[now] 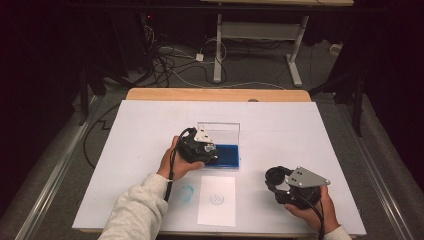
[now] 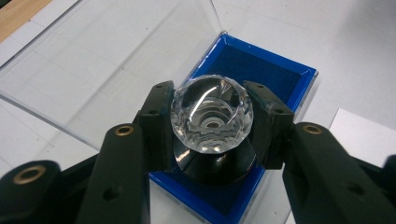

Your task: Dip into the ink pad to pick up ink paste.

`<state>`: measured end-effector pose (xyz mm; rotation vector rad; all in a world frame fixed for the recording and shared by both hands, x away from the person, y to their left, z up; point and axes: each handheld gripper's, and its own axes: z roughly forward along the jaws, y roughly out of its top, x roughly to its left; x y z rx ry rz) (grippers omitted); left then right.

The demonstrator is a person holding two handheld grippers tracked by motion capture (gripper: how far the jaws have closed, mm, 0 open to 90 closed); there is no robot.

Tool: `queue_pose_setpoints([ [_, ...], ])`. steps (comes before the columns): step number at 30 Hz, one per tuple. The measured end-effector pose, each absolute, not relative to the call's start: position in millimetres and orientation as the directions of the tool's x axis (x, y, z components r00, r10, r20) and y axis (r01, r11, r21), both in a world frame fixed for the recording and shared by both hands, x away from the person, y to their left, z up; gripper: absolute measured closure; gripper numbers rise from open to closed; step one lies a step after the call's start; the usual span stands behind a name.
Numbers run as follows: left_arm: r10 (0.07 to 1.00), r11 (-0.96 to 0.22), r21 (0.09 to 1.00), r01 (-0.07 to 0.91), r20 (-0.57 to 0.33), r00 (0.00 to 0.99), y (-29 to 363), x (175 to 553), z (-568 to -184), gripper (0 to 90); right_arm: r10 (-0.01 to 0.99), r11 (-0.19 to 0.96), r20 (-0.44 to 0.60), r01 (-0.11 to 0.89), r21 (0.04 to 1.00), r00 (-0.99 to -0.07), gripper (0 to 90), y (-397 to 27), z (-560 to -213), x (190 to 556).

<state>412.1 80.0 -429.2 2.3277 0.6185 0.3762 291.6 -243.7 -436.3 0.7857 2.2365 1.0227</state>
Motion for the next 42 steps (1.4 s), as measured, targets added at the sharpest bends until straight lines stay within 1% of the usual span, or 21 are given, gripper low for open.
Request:
queue_pose_setpoints([
  [8, 0.521, -0.644, 0.688, 0.334, 0.074, 0.850, 81, 417, -429, 54.8, 0.700, 0.540, -0.240, 0.277, 0.795, -0.673, 38.4, -243, -437, 291],
  [14, 0.495, -0.699, 0.636, 0.328, 0.100, 0.863, 77, 418, -423, 54.8, 0.696, 0.545, -0.241, 0.279, 0.791, -0.676, 38.4, -242, -438, 292],
  [18, 0.502, -0.686, 0.642, 0.341, 0.080, 0.861, 77, 418, -424, 54.8, 0.699, 0.544, -0.243, 0.280, 0.791, -0.673, 38.4, -242, -438, 292],
  [25, 0.509, -0.682, 0.644, 0.346, 0.079, 0.857, 77, 418, -425, 54.8, 0.711, 0.537, -0.237, 0.294, 0.791, -0.662, 38.3, -243, -441, 294],
  [27, 0.505, -0.696, 0.633, 0.338, 0.097, 0.857, 76, 416, -424, 54.8, 0.712, 0.536, -0.237, 0.292, 0.792, -0.661, 38.3, -243, -440, 294],
  [31, 0.491, -0.737, 0.601, 0.309, 0.162, 0.856, 68, 410, -421, 54.8, 0.714, 0.533, -0.230, 0.300, 0.791, -0.662, 38.2, -243, -441, 294],
  [33, 0.496, -0.723, 0.610, 0.323, 0.134, 0.858, 71, 413, -422, 54.8, 0.713, 0.536, -0.229, 0.305, 0.787, -0.663, 38.2, -243, -443, 295],
  [35, 0.510, -0.679, 0.643, 0.354, 0.066, 0.858, 79, 419, -425, 54.8, 0.711, 0.538, -0.230, 0.304, 0.786, -0.664, 38.2, -242, -443, 294],
  [36, 0.514, -0.670, 0.648, 0.362, 0.053, 0.856, 80, 420, -425, 54.8, 0.709, 0.539, -0.232, 0.300, 0.787, -0.665, 38.2, -242, -442, 294],
  [39, 0.512, -0.690, 0.635, 0.349, 0.087, 0.854, 76, 417, -424, 54.7, 0.719, 0.528, -0.233, 0.297, 0.796, -0.654, 38.2, -244, -441, 294],
  [42, 0.511, -0.680, 0.641, 0.356, 0.067, 0.857, 79, 418, -425, 54.8, 0.724, 0.522, -0.231, 0.299, 0.799, -0.650, 38.2, -244, -441, 294],
])
